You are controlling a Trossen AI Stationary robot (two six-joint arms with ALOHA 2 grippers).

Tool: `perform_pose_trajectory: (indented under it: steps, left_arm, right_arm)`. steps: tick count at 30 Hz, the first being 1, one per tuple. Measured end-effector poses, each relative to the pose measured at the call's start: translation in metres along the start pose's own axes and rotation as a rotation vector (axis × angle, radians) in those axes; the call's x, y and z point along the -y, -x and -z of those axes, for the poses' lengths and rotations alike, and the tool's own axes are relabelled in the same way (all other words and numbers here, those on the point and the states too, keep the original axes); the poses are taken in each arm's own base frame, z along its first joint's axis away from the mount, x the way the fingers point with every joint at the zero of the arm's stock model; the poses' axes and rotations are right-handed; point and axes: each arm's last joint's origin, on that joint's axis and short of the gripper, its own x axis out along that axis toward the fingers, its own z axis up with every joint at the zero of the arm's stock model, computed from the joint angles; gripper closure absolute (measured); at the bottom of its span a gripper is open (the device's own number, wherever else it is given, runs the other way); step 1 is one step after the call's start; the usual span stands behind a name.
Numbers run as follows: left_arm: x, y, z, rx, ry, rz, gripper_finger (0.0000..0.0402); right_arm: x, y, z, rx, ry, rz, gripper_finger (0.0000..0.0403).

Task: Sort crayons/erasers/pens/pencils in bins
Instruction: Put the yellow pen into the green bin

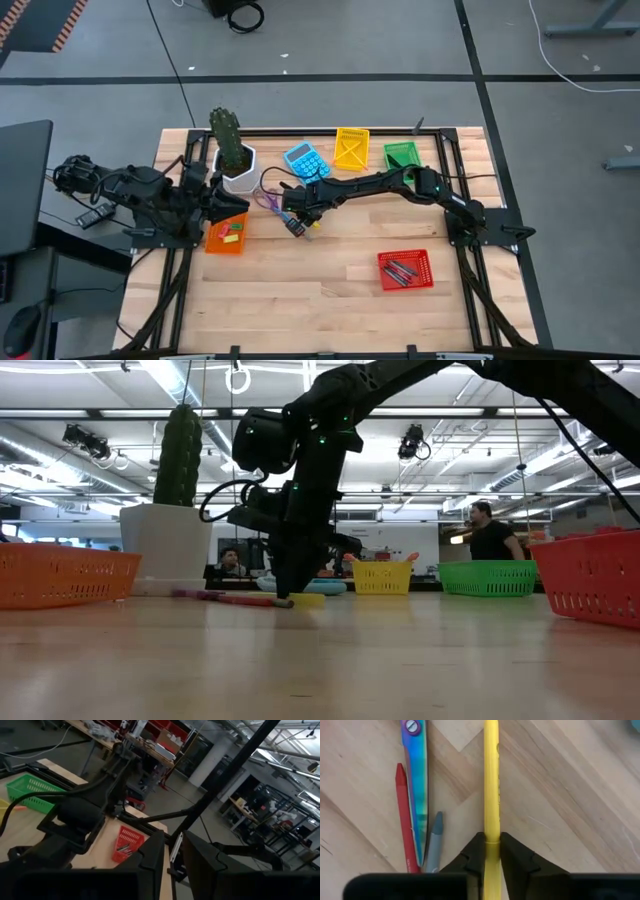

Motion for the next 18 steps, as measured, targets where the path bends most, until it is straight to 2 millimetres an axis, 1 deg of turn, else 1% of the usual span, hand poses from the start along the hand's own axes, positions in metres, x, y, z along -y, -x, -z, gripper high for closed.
perform_pose_trajectory:
  steps: [2, 9, 12, 18]
  left_arm:
    - [0.0, 0.0, 0.001, -0.005, -0.002, -0.003, 0.0322]
    - [0.0, 0.0, 0.001, -0.007, -0.001, -0.004, 0.0328]
    - [0.0, 0.0, 0.001, -0.007, -0.001, -0.004, 0.0328]
    - [-0.001, 0.0, 0.001, -0.009, -0.004, -0.005, 0.0322]
  right_arm:
    - [0.001, 0.0, -0.001, -0.003, -0.003, 0.0, 0.0355]
    - [0.006, 0.0, -0.005, -0.006, -0.017, -0.004, 0.0354]
    - [0.006, 0.004, -0.006, 0.0, -0.018, -0.008, 0.0354]
    - [0.01, 0.021, -0.004, -0.016, -0.005, 0.015, 0.0354]
